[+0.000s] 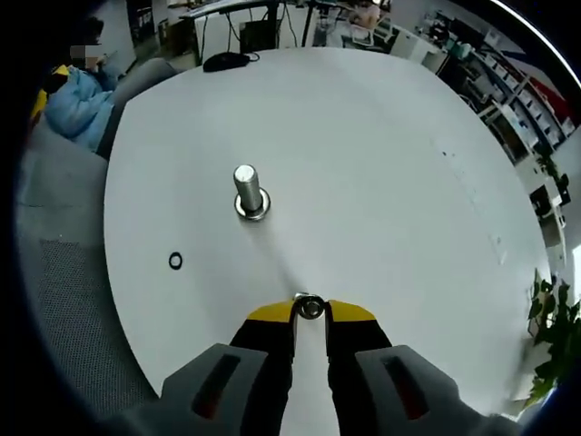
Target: Place the washer onto the threaded stud by aligning its center hole with the stud, sliding it down to the base, and recovering from edge contact or off-axis alignment until the washer reaches the visible bottom stop.
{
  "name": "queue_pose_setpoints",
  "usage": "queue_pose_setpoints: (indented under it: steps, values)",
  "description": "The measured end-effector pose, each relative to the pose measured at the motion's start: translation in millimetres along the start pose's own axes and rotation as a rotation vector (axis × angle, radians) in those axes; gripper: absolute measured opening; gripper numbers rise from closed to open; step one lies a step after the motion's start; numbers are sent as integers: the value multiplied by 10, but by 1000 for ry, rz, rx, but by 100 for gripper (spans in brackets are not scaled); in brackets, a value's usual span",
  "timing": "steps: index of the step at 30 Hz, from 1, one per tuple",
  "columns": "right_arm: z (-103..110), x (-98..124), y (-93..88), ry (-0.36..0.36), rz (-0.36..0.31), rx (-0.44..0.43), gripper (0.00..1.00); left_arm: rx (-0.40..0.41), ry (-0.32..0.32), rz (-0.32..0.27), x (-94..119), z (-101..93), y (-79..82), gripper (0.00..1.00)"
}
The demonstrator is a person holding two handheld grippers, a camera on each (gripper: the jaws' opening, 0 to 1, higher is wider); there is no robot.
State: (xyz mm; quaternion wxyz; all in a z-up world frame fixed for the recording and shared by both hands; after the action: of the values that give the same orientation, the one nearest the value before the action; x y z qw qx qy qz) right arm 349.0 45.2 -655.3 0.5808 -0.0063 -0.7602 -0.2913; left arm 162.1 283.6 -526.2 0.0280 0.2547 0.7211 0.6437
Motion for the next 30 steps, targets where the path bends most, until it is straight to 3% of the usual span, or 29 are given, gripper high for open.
queue_pose_setpoints:
  steps: [5, 16, 30]
  values:
    - [9, -8, -21, 1, 11, 27, 14, 0, 2, 6, -1, 4, -13, 15]
    - [31, 92, -53, -6, -9, -9, 17, -1, -3, 9, -7, -5, -16, 15]
    - [159, 218, -274, -7, 11, 3, 17, -13, -3, -8, 11, -19, 18, 15]
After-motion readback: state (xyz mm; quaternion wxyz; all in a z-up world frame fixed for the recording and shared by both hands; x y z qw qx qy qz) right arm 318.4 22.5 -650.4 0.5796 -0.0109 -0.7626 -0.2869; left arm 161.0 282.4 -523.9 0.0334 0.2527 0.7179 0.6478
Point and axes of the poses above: the point that each gripper's makers call its tool centre point, and the gripper's own axes: x roughly backward along the fingers, z roughly to its left, y roughly out of its top, the point moved 4 cm from there along x, roughly backward along the fingers, and after that the axes turned 4 degrees about -z, right-handed, at the moved point
